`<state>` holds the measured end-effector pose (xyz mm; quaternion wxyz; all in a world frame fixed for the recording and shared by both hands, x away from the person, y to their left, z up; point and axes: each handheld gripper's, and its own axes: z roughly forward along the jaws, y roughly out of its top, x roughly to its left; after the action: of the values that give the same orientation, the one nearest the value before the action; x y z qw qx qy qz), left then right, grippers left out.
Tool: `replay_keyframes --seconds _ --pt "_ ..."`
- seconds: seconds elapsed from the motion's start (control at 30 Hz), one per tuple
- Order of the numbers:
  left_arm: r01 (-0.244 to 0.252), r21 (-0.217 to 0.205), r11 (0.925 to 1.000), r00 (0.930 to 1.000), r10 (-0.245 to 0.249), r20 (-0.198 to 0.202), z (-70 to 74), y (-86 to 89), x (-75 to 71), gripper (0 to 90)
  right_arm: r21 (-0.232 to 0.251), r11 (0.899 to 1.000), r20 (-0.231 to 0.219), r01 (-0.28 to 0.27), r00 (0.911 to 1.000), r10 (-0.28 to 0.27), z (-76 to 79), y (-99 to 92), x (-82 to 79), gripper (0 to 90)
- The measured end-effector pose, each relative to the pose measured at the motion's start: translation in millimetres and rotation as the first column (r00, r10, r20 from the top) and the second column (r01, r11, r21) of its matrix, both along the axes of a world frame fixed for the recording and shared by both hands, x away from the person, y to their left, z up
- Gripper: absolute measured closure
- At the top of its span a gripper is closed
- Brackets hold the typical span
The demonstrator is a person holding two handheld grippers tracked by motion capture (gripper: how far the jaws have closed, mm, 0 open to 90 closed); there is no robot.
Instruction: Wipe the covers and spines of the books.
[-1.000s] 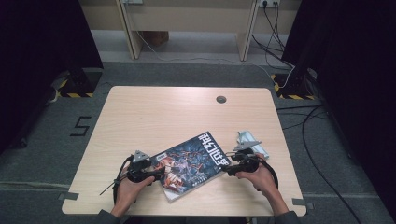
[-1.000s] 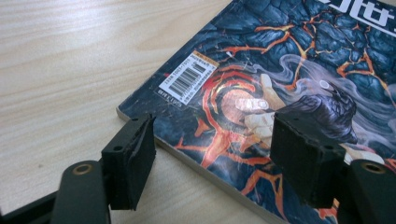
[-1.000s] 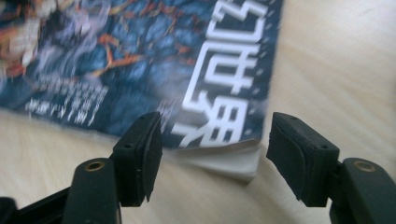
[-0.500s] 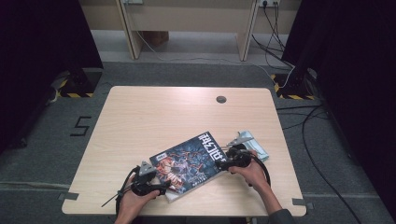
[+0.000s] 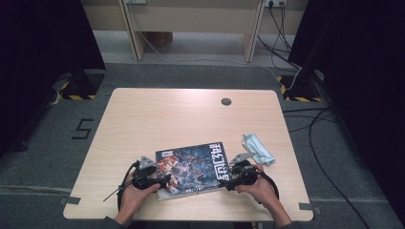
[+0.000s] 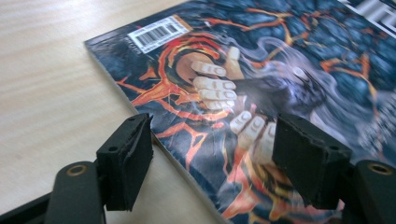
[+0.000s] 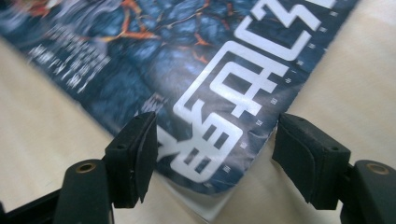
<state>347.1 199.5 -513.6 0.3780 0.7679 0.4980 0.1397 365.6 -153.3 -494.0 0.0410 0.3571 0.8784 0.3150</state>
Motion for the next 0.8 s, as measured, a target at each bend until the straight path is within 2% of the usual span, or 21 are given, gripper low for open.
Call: replay_keyframes --seconds 0.13,0.2,0.27,0.37,0.43,0.5,0.6,0.63,0.67,0.8 --pt "-0.001 -0.007 1.0 1.0 0.001 0.003 -0.2 2.5 6.4 29.0 0.018 0.999 -0.004 -0.033 0.9995 0.033 1.6 -0.5 -13.6 34.5" --pt "0.002 0.003 1.0 0.9999 -0.002 0.01 1.0 2.3 5.5 29.7 0.033 0.999 0.008 -0.024 0.9997 0.024 2.6 -3.3 -13.4 38.7" --pt "0.0 -0.006 1.0 0.9998 0.0 0.02 3.4 1.8 2.9 29.8 0.048 0.999 0.02 0.007 0.9998 -0.008 3.8 -6.0 -10.7 37.6" --pt "0.007 -0.002 1.0 0.9997 -0.007 0.025 7.9 2.3 -5.8 29.2 0.068 0.996 0.044 0.049 0.9977 -0.052 5.3 -9.5 -8.5 37.3" --pt "0.023 -0.002 0.9997 0.9996 -0.023 0.016 10.0 3.1 -14.5 28.2 0.079 0.996 0.06 0.045 0.997 -0.05 5.8 -10.5 -7.2 36.7" --pt "0.045 -0.002 0.999 0.999 -0.045 0.001 11.7 3.3 -25.6 27.2 0.069 0.996 0.063 0.049 0.9966 -0.053 4.7 -9.7 -6.7 35.7" --pt "0.081 0.017 0.9966 0.9967 -0.081 -0.012 11.6 -0.5 -42.4 27.7 0.065 0.997 0.06 0.048 0.9969 -0.052 1.6 -7.2 -6.6 35.7" --pt "0.087 0.035 0.9956 0.9962 -0.086 -0.012 11.1 -2.3 -46.6 27.3 0.064 0.997 0.059 0.042 0.9972 -0.046 1.0 -6.5 -6.4 35.3" --pt "0.087 0.052 0.9949 0.9962 -0.086 -0.006 10.6 -3.6 -49.3 26.9 0.062 0.997 0.054 0.047 0.9973 -0.05 0.8 -5.3 -6.5 34.8" --pt "0.078 0.059 0.9952 0.997 -0.078 -0.006 9.8 -3.8 -50.7 30.0 0.065 0.996 0.057 0.058 0.9964 -0.062 -1.4 -2.5 -3.8 33.4"
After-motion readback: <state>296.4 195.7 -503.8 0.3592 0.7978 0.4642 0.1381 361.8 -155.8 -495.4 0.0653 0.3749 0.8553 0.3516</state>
